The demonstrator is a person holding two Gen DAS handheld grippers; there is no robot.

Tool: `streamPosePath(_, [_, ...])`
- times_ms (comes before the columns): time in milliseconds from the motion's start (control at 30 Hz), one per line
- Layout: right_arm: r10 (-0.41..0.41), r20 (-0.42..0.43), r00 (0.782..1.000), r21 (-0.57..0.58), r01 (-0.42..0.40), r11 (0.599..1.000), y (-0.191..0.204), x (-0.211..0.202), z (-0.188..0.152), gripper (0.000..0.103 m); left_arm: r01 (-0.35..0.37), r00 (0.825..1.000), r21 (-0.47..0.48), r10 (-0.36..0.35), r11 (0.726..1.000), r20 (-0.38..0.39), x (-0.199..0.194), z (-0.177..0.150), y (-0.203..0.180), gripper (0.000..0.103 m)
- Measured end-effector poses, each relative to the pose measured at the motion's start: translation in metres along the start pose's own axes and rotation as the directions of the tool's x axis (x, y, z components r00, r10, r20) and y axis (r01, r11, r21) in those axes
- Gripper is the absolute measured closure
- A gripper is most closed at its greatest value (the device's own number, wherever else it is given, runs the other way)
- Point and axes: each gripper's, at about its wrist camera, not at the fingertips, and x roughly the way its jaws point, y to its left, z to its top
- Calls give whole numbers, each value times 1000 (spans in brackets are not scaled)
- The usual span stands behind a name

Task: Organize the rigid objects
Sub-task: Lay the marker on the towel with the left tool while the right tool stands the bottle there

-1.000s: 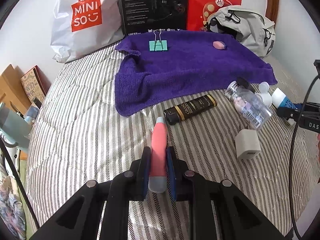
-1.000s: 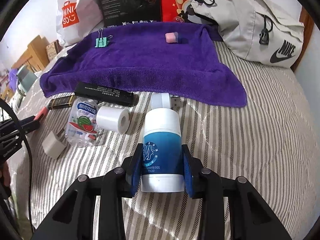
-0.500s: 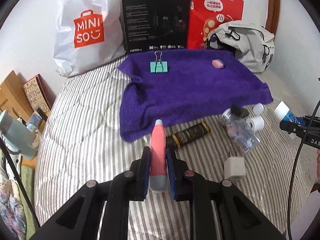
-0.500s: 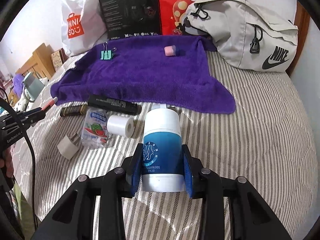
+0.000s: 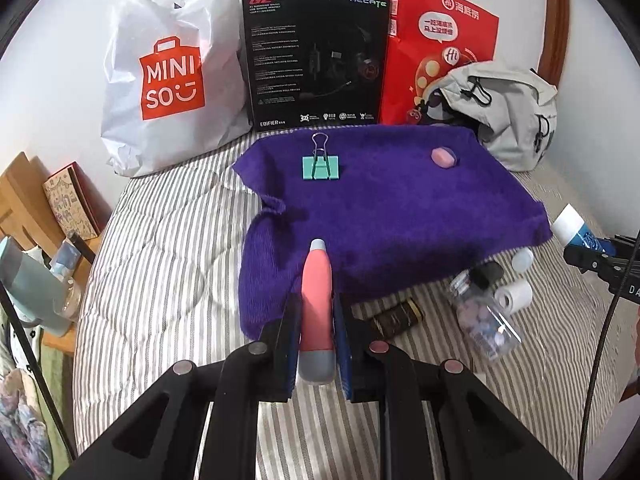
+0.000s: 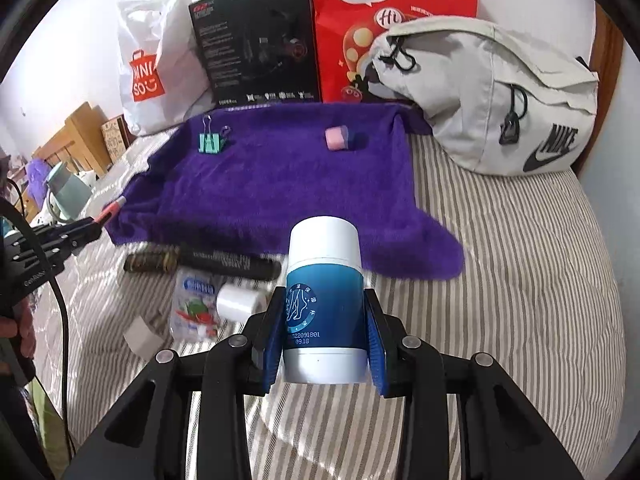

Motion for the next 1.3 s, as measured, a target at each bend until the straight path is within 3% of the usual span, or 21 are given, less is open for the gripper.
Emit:
streamPosePath(300, [12, 17, 1000, -15, -12, 1000, 2, 11, 34, 67, 0, 1000, -21, 0, 1000, 3, 20, 28, 7, 87])
streamPosePath(733, [30, -9, 1000, -30, -30, 999, 1, 68, 79, 67, 36, 999, -30, -37, 999, -23, 69, 68, 2, 87])
streamPosePath(1300, [-3, -80, 997, -78, -4, 997, 0, 126, 104, 67, 35, 997, -61, -39, 998, -74, 116, 80, 5, 87])
